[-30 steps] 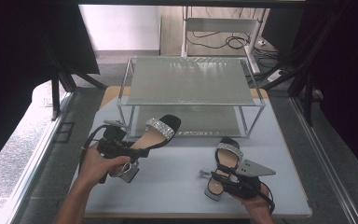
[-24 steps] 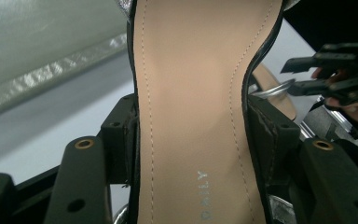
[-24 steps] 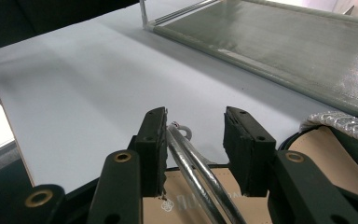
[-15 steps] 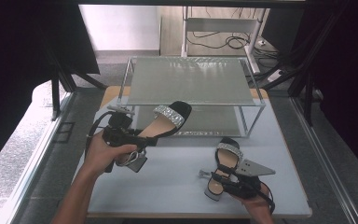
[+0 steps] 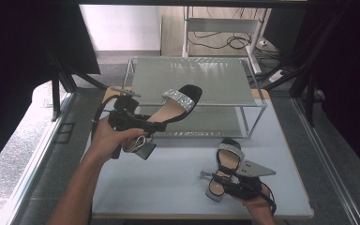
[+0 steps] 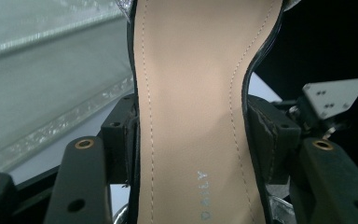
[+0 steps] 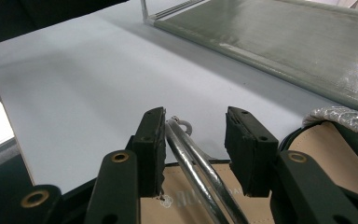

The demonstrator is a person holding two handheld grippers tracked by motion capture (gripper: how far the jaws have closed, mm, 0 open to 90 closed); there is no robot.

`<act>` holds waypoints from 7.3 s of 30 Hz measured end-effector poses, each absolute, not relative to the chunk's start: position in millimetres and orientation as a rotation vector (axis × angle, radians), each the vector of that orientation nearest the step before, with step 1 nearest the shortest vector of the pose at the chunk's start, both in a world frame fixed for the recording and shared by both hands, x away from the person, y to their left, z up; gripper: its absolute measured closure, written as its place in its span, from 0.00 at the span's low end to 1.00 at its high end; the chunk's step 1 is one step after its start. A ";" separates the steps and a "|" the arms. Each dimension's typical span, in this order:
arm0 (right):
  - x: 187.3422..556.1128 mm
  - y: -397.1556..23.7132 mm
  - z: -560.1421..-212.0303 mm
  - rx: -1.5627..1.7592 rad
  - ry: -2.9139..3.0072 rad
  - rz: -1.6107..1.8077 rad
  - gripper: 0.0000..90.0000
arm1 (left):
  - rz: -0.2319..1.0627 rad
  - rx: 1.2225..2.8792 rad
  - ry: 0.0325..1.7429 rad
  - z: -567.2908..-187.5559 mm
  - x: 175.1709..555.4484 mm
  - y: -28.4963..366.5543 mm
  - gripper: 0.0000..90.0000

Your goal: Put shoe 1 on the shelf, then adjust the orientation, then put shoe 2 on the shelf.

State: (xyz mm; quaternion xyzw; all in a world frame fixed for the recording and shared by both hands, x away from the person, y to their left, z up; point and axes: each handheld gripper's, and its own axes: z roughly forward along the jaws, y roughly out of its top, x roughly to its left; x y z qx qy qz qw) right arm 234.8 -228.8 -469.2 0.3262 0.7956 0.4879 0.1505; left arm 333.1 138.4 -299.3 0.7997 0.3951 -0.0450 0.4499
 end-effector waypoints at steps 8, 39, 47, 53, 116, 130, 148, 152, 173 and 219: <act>235.0 -228.7 -468.7 0.931 2.288 1.400 0.64 | -0.100 1.969 0.994 -283.1 350.2 135.0 0.47; 236.9 -236.0 -464.4 0.937 2.261 1.423 0.62 | -0.110 1.904 1.133 -256.8 438.5 122.2 0.47; 237.1 -234.7 -465.3 0.935 2.265 1.419 0.62 | -0.093 1.900 1.181 -254.1 457.3 107.9 0.47; 234.4 -232.6 -465.4 0.925 2.263 1.418 0.62 | -0.068 1.882 1.236 -251.2 473.3 99.0 0.47; 225.4 -231.2 -464.1 0.947 2.289 1.495 0.60 | 0.082 1.730 1.468 -278.4 513.9 83.2 0.24; 221.3 -230.0 -462.0 0.943 2.269 1.510 0.59 | 0.068 1.871 1.106 -263.8 415.1 128.5 0.30; 219.1 -225.0 -462.8 0.925 2.309 1.465 0.73 | 0.175 1.974 0.981 -334.6 334.3 152.0 0.35; 219.0 -222.8 -462.0 0.924 2.332 1.465 0.85 | 0.190 1.997 0.978 -351.8 323.5 153.0 0.35; 210.3 -178.9 -480.8 0.785 2.538 1.085 1.00 | 0.161 2.021 1.039 -438.3 290.8 152.3 0.36; 260.9 -286.3 -425.8 1.053 2.408 1.126 0.43 | 0.056 2.046 1.099 -469.0 274.9 155.0 0.35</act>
